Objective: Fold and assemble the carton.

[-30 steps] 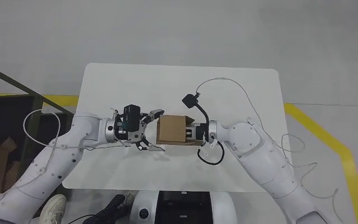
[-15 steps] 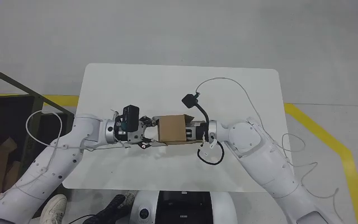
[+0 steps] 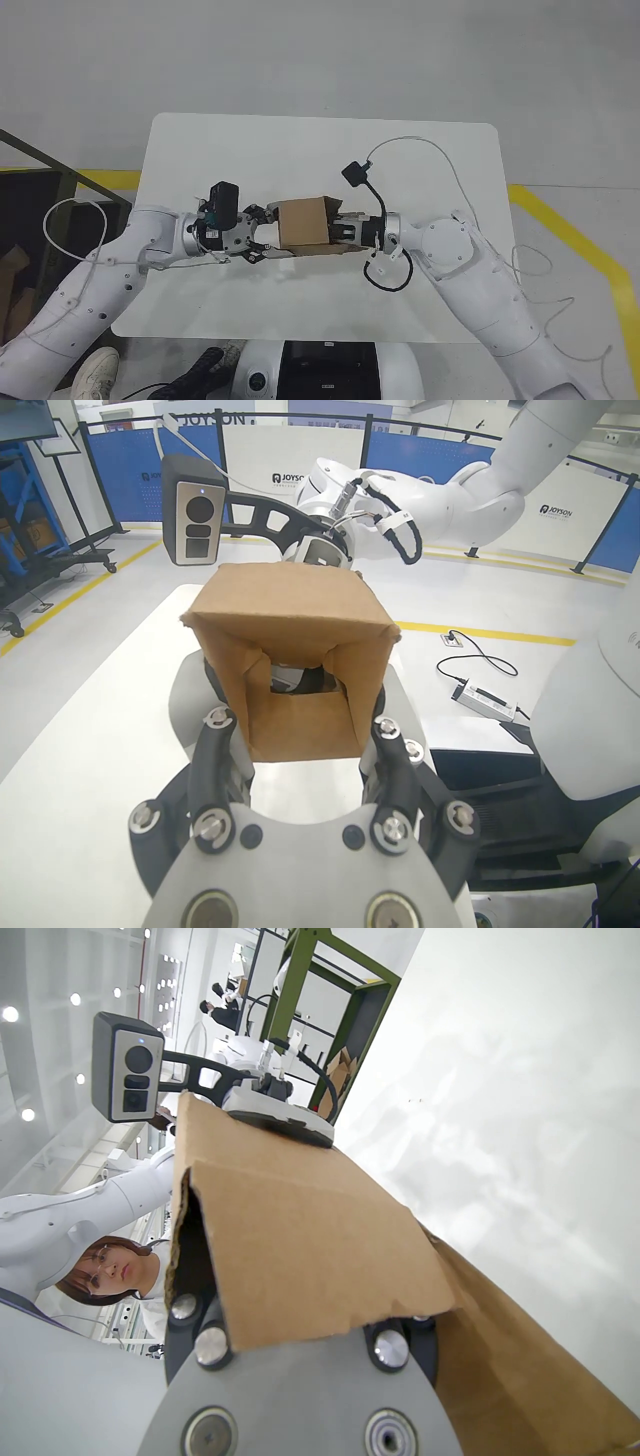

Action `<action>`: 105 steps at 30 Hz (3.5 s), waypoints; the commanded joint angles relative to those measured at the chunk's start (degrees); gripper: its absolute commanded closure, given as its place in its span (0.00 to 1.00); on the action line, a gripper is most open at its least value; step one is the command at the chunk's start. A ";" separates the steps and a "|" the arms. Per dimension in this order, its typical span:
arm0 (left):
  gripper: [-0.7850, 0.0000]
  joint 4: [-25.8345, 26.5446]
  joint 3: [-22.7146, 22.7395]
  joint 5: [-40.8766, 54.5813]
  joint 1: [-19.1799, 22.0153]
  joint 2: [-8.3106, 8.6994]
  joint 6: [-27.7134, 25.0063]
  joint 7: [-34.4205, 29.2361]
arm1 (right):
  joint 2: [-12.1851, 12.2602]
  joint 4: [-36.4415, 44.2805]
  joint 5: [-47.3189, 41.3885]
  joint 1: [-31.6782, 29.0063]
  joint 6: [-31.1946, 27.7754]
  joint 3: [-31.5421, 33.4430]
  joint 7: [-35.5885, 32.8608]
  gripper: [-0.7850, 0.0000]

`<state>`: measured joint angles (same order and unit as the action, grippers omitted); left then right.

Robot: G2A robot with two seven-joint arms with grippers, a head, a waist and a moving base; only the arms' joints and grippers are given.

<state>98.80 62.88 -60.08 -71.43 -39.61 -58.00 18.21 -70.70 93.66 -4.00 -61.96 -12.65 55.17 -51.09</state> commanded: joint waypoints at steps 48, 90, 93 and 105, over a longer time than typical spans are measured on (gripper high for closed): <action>0.52 0.34 0.42 5.57 -0.52 -1.51 0.00 -0.56 | 0.44 -0.91 -12.28 -4.90 -8.33 1.47 1.77 1.00; 0.00 2.46 2.68 3.71 0.46 -1.09 0.69 -3.48 | -1.22 -6.45 -14.72 -1.89 -4.87 -0.75 7.31 1.00; 0.00 2.06 3.05 3.39 0.38 -1.39 1.06 -2.37 | -1.25 -6.60 -15.20 -2.12 -4.99 -0.55 7.44 1.00; 0.00 0.84 6.44 -1.22 -2.42 -1.70 0.66 -0.29 | -1.51 -7.55 -19.31 -2.11 -7.05 -0.31 4.43 1.00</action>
<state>99.67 69.16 -61.08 -73.66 -41.27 -57.08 17.73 -72.21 86.11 -23.18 -64.07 -19.61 54.81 -46.41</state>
